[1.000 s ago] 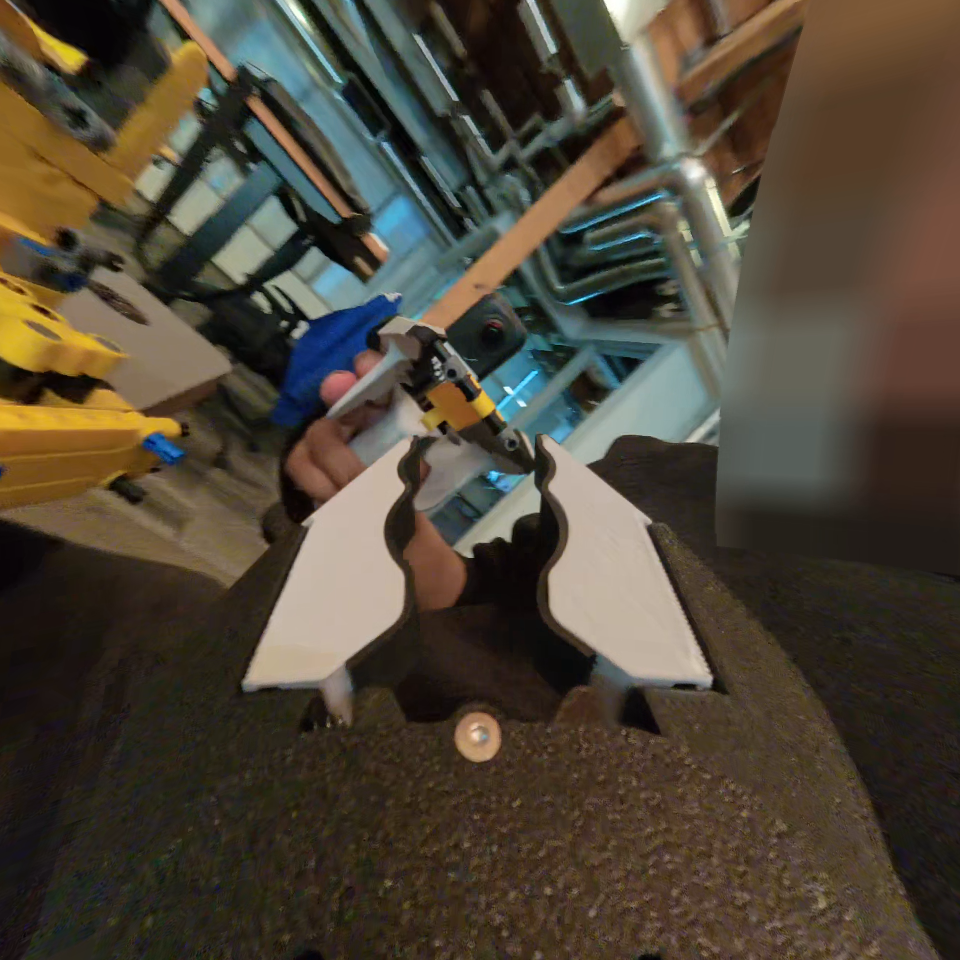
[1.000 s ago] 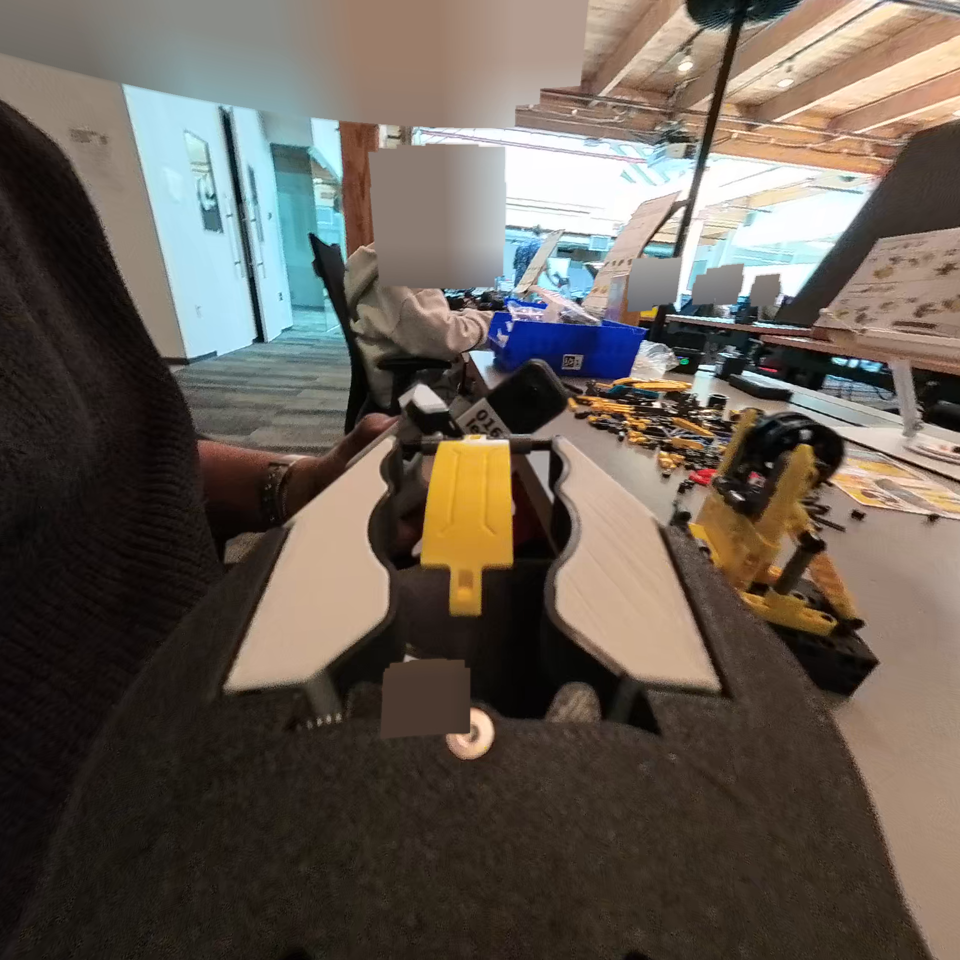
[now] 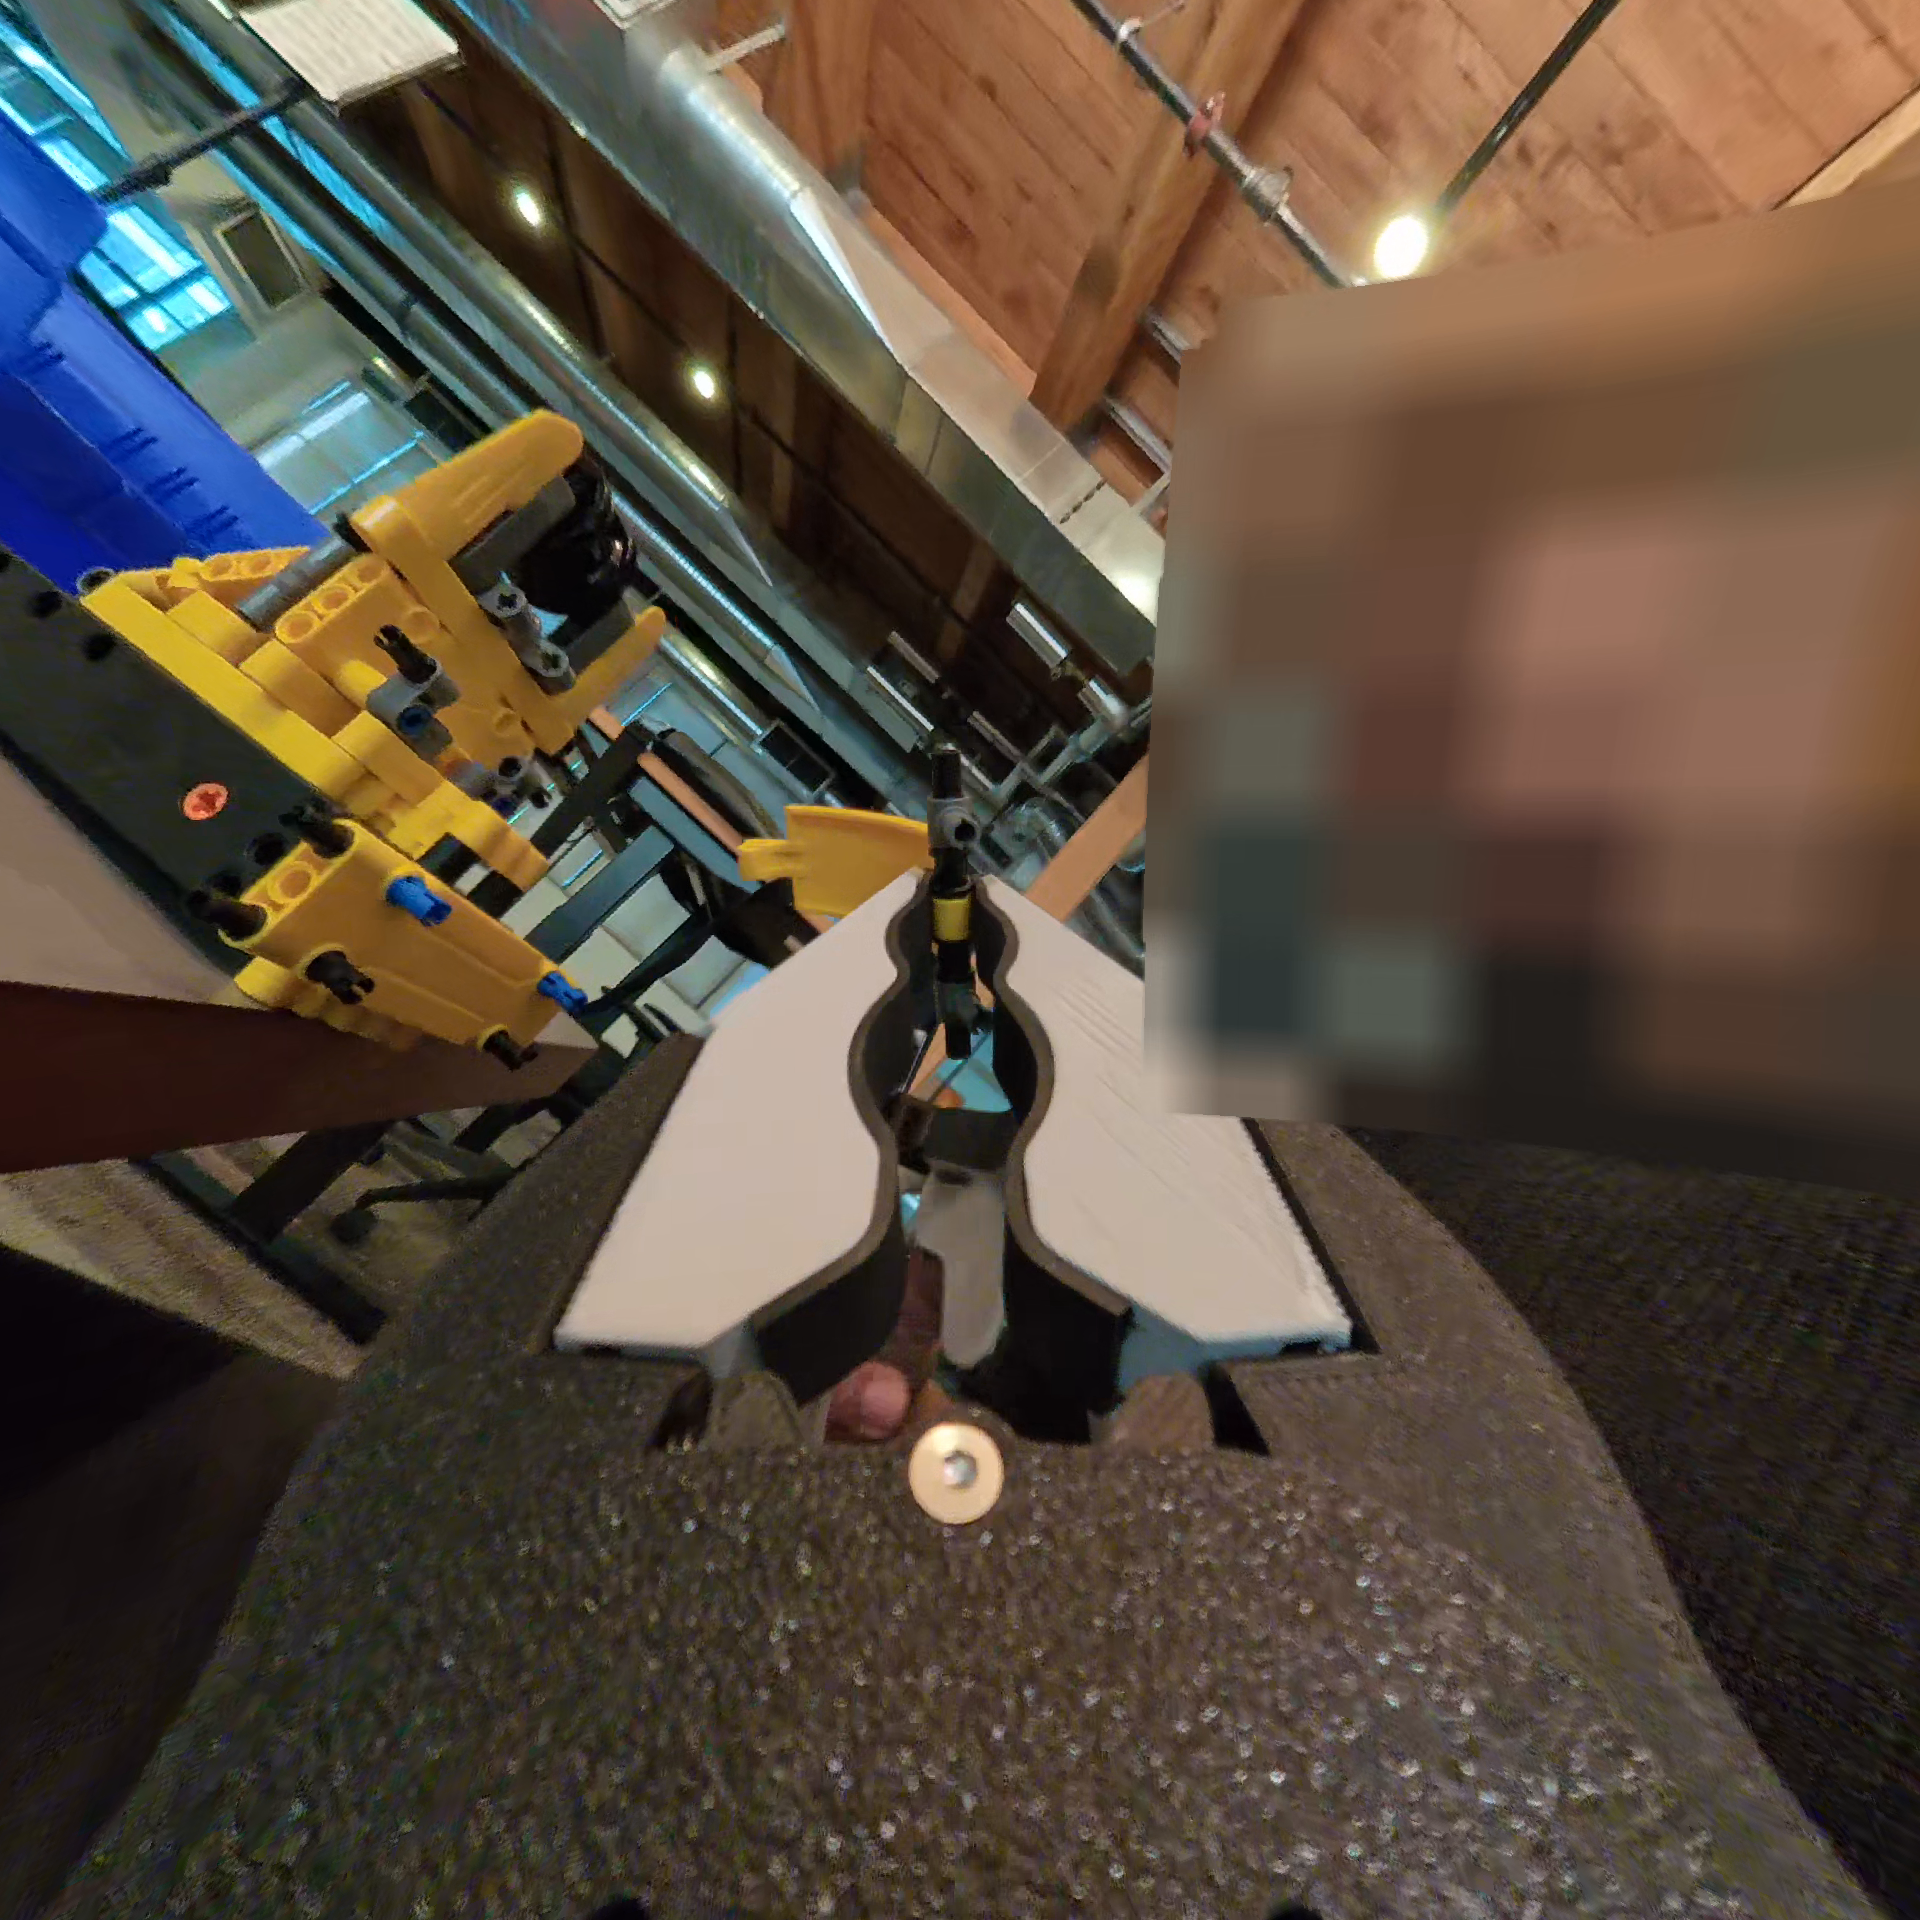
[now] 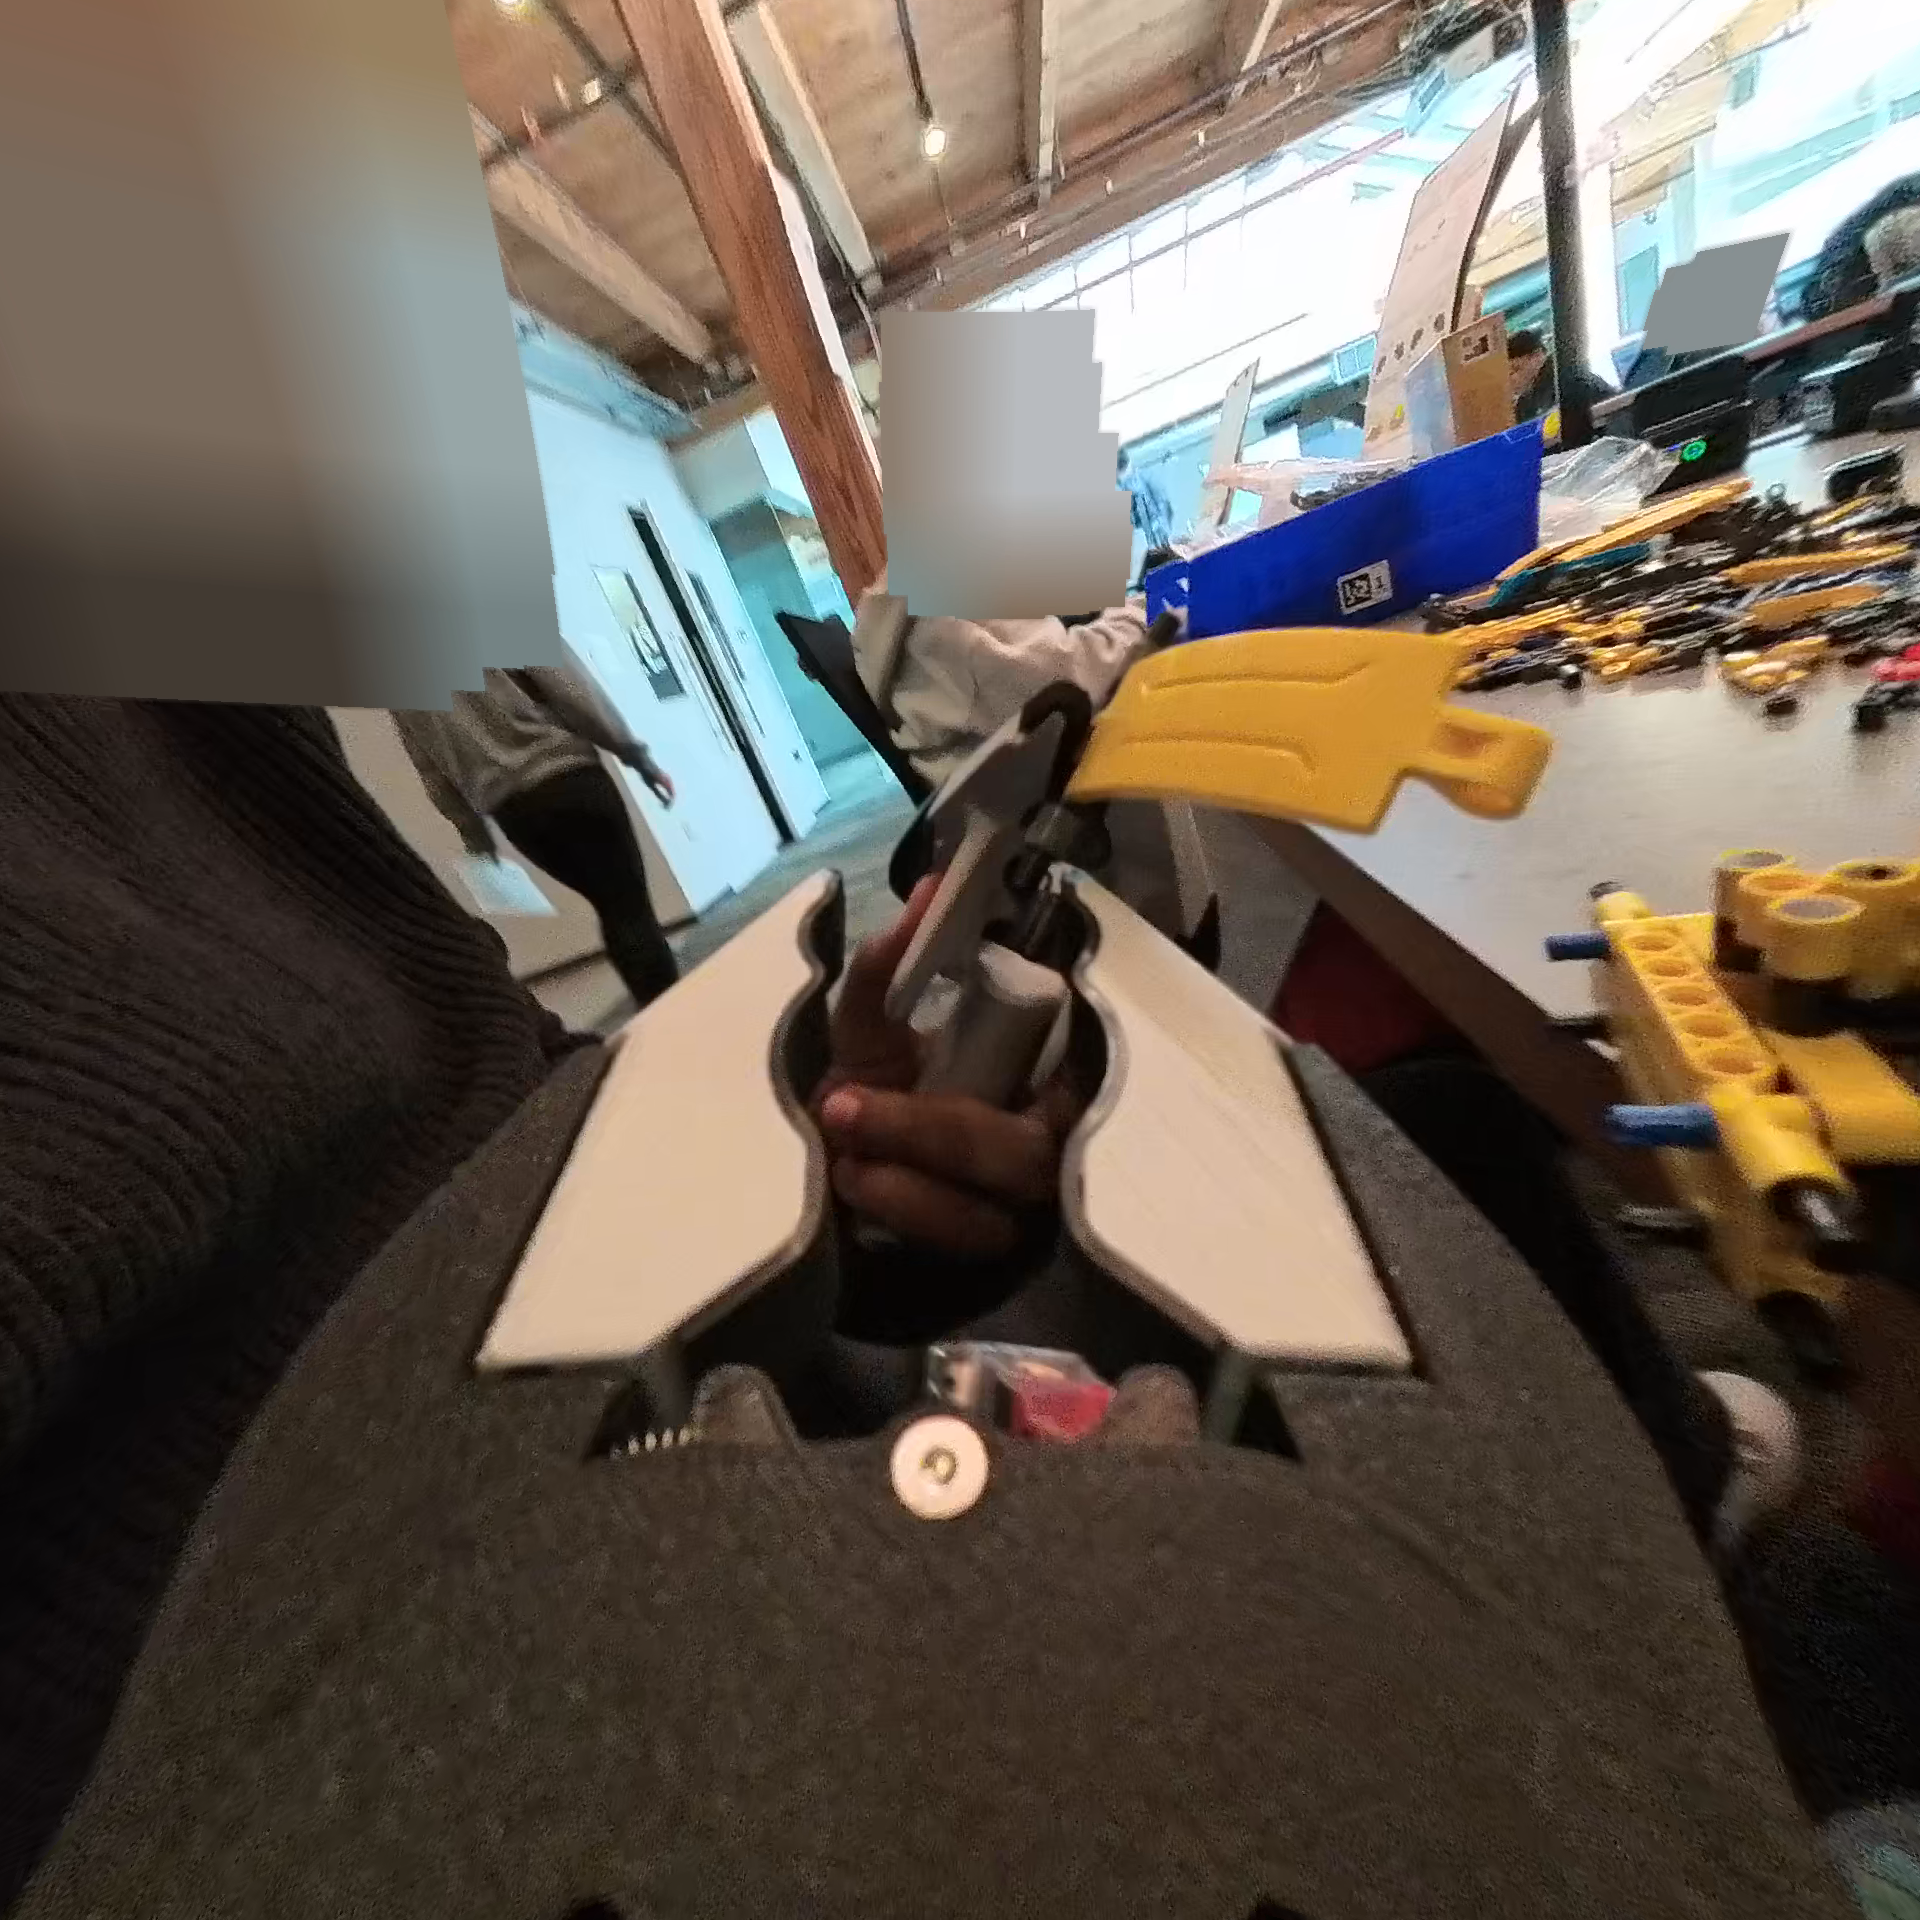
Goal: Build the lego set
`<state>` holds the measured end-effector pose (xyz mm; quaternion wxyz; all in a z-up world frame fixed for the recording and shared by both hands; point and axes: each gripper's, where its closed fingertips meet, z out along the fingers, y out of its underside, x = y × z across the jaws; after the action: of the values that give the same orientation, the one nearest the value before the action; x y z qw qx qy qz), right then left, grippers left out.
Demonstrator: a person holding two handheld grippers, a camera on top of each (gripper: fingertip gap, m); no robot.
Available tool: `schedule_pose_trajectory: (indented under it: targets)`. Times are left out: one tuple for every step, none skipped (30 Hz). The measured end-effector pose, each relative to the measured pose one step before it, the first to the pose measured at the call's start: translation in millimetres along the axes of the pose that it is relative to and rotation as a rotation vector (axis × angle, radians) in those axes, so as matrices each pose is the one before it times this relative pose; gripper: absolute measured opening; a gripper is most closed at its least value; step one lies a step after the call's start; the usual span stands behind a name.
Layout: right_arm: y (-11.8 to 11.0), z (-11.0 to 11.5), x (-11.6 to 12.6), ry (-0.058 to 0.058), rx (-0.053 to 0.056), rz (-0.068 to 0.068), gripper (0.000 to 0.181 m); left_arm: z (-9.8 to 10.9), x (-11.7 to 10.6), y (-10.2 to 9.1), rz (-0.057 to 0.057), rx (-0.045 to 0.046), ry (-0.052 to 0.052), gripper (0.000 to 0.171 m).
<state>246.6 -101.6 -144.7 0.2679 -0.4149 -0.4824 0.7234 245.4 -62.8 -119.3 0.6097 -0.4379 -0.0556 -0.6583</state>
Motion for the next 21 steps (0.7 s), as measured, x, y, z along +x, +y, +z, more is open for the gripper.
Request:
schedule_pose_trajectory:
  targets:
    - [-2.22, 1.01, -1.95, -0.0106, 0.0238, 0.0359, 0.04, 1.81, -0.08, 3.79, 0.01, -0.0137, -0.0052, 0.006]
    - [-2.55, -0.53, -1.19, -0.0098, 0.0215, 0.0253, 0.038, 1.6, 1.34, 2.57, 0.0095, -0.00747, 0.0038, 0.005]
    - [-2.52, -1.4, 0.99, 0.0012, 0.016, 0.0188, 0.034, 1.37, 1.04, 1.28, 0.0052, -0.00347, 0.0009, 0.005]
    - [-2.87, -2.06, 1.95, 0.0061, 0.015, 0.0153, 0.03, 1.29, -0.33, 2.24, 0.0105, -0.01113, -0.0072, 0.005]
    - [-2.96, -2.27, 1.42, 0.0016, 0.0147, 0.0134, 0.025, 1.23, 0.51, 2.7, 0.0151, -0.01591, -0.0029, 0.005]
    - [-1.81, -1.81, 1.02, -0.0014, 0.0094, 0.013, 0.021, 1.42, 1.03, 1.83, 0.015, -0.01174, -0.001, 0.005]
    - [-0.91, -1.13, 1.45, 0.0035, 0.0062, 0.0118, 0.011, 1.5, 0.73, 1.4, 0.0165, -0.01054, -0.0048, 0.005]
    - [-0.86, -1.04, 1.39, 0.0057, 0.0071, 0.0056, 0.009, 1.29, 1.35, 1.43, 0.0193, -0.01071, -0.0006, 0.005]
    - [-0.64, -0.77, 0.39, 0.0021, 0.0033, 0.0003, 0.009, 0.86, -0.03, 0.58, 0.0186, -0.0069, -0.0103, 0.006]
    - [-0.42, -0.4, -0.06, 0.0019, -0.0013, -0.0044, 0.008, 0.39, 0.0, 0.25, 0.0178, -0.006, -0.008, 0.005]
    - [-0.38, -0.43, 0.08, 0.007, -0.004, -0.014, 0.008, 0.02, 0.44, 0.16, 0.0144, -0.00642, -0.003, 0.005]
    - [-0.29, -0.46, 0.82, 0.0144, -0.0079, -0.0248, 0.008, -0.2, 0.01, 0.12, 0.0107, -0.00867, -0.0045, 0.005]
    - [-0.31, -0.78, 1.47, 0.0205, -0.0114, -0.0327, 0.008, -0.31, -0.54, 0.2, 0.0129, -0.00891, -0.0095, 0.005]
    - [-0.79, -1.18, 1.95, 0.0251, -0.0123, -0.0387, 0.007, -0.52, -0.85, 0.05, 0.0165, -0.00781, -0.0131, 0.006]
    - [-0.81, -1.42, 2.35, 0.0266, -0.0153, -0.046, 0.006, -0.8, -1.04, 0.04, 0.0166, -0.00783, -0.0146, 0.006]
    - [-0.29, -1.66, 2.36, 0.0246, -0.0241, -0.054, 0.006, -0.67, -1.22, 0.47, 0.0173, -0.01453, -0.0164, 0.007]
    - [0.22, -1.62, 2.24, 0.0227, -0.0329, -0.0599, 0.006, -0.37, -1.93, 1.33, 0.0203, -0.02367, -0.022, 0.008]
    - [-0.61, -2.03, 3.32, 0.0293, -0.0316, -0.0627, 0.006, -0.18, -2.79, 0.93, 0.0252, -0.02585, -0.0277, 0.012]
    - [-2.83, -2.89, 5.41, 0.0405, -0.0219, -0.0605, 0.006, -1.36, -2.93, -1.81, 0.0323, -0.01394, -0.0299, 0.016]
    - [-4.26, -3.61, 6.49, 0.0417, -0.0139, -0.052, 0.006, -2.39, -3.29, -4.19, 0.0336, -0.00401, -0.0314, 0.016]
    - [-4.14, -3.49, 6.85, 0.0362, -0.0129, -0.0401, 0.007, -3.03, -5.1, -5.54, 0.0277, 0.0013, -0.0392, 0.017]
